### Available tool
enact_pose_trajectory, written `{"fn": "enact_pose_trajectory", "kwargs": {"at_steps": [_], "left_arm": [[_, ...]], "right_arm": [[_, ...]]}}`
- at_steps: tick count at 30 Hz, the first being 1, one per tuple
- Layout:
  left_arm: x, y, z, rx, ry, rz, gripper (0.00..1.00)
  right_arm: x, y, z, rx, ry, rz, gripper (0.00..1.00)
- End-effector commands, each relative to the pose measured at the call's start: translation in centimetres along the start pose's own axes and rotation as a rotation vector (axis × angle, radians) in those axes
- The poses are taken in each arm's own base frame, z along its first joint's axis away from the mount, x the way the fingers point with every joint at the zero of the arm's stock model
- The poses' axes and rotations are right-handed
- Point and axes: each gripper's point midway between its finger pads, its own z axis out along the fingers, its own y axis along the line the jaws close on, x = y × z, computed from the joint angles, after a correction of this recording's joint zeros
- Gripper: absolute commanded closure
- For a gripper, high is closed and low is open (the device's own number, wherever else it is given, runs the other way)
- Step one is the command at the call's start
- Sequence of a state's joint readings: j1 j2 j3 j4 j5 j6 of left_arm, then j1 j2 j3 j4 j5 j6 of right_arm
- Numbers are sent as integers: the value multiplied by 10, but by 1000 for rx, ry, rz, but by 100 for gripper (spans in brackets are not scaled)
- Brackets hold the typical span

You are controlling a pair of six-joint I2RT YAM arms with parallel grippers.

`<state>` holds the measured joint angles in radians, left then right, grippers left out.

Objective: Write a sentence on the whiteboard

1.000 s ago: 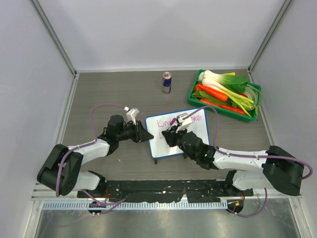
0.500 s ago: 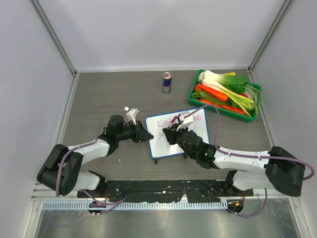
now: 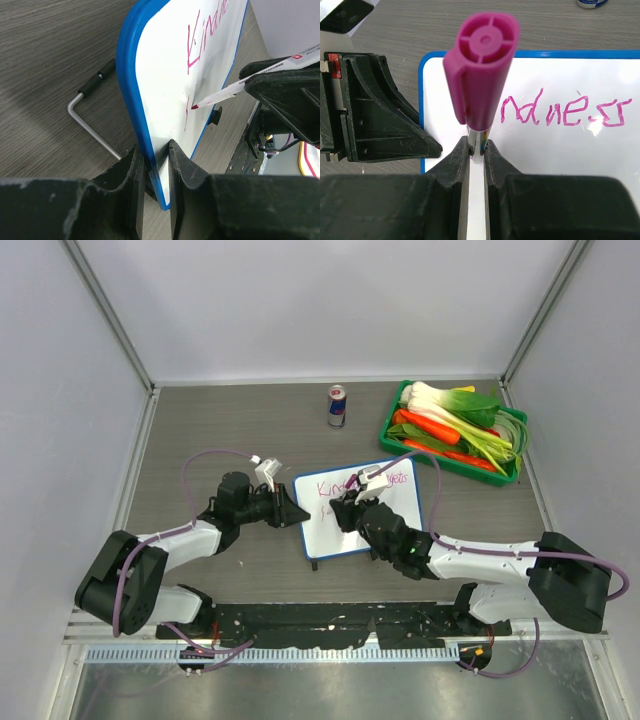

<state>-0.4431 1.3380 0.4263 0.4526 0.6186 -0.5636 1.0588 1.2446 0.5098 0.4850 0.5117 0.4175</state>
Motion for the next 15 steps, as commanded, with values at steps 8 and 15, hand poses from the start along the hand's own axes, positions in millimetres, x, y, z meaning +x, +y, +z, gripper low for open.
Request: {"fn": "enact_pose_trajectory", "kwargs": {"at_steps": [8,15], "left_arm": [[21,28,1,-113,61,4,100],[21,27,1,-111,61,6,100]], "right_arm": [[-14,16,6,-38,-36,36,99],[-9,18,8,-43,-17,41,99]]}}
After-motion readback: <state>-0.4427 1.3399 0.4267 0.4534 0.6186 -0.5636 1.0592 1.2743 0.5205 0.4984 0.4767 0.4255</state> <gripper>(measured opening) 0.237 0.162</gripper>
